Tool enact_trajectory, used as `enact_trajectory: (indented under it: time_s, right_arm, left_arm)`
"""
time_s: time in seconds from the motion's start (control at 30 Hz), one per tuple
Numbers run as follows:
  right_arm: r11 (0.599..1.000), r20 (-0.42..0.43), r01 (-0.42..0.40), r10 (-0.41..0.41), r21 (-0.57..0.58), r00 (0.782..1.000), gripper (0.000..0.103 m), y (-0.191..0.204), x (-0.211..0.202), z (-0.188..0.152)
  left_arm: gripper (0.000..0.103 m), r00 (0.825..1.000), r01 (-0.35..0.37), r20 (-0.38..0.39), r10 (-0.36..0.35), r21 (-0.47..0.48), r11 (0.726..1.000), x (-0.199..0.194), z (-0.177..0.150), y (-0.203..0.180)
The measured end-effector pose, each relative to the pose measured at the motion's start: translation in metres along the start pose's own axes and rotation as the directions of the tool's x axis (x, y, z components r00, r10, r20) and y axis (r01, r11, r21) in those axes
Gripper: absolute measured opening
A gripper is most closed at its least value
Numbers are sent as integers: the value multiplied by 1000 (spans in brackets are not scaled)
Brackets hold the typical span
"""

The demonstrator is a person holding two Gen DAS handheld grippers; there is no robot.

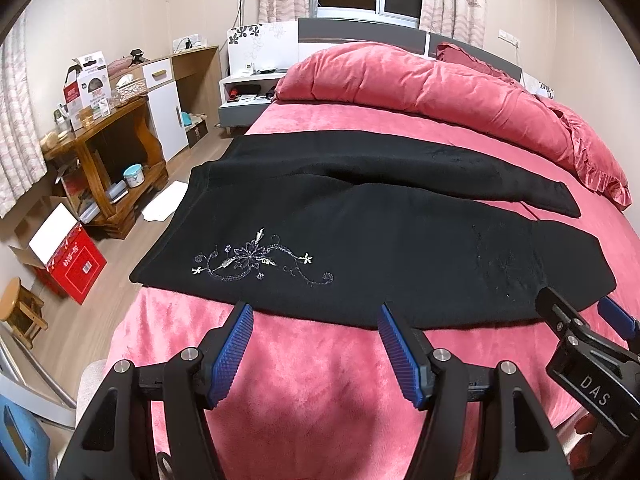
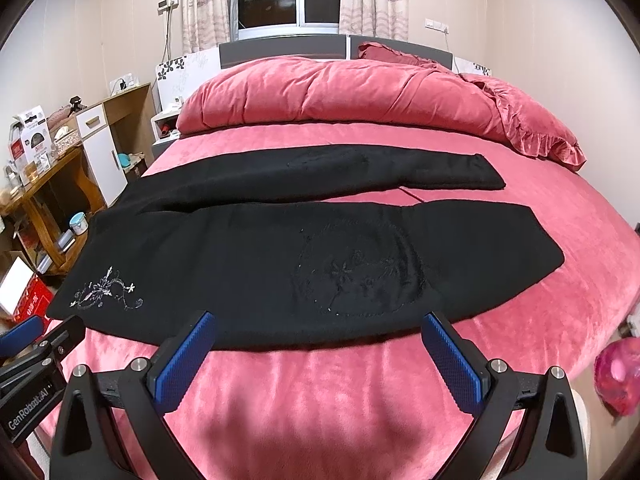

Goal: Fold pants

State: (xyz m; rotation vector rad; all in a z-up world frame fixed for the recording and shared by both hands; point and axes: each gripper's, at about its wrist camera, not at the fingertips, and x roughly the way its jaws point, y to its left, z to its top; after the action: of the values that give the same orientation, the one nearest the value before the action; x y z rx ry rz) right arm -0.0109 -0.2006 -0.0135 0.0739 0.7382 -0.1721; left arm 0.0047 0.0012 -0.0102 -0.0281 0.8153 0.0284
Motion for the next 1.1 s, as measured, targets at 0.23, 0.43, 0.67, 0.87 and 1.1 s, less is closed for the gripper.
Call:
enact_trajectory:
  time_s: [0.23,0.43,0.67,0.87,1.1]
  right_arm:
    - [1000,-2,2,-2,-1,1000,103,0,0,-1]
    - [1000,-6,-3,3,-4,1000,103,2,2,-1]
    - [1000,-20,-15,15,-10,1000,103,-1,9,-1]
    - [992,22,-122,122,41,992,103,-29,22,6]
    - [991,-150,-3,23,131,988,103,-95,66,2]
  left_arm:
    - [66,1000,-6,-6,6,-1,1000,2,-1,-1]
    - [66,1000,-12,-8,12,7,1000,5,-3,-1]
    - [66,999,-3,-35,2,-6,1000,13,2,8]
    - [66,960,246,-80,-270,-228,942,42,10,70]
    - [47,940,175,-144,-310,-575,799,85,-8,149]
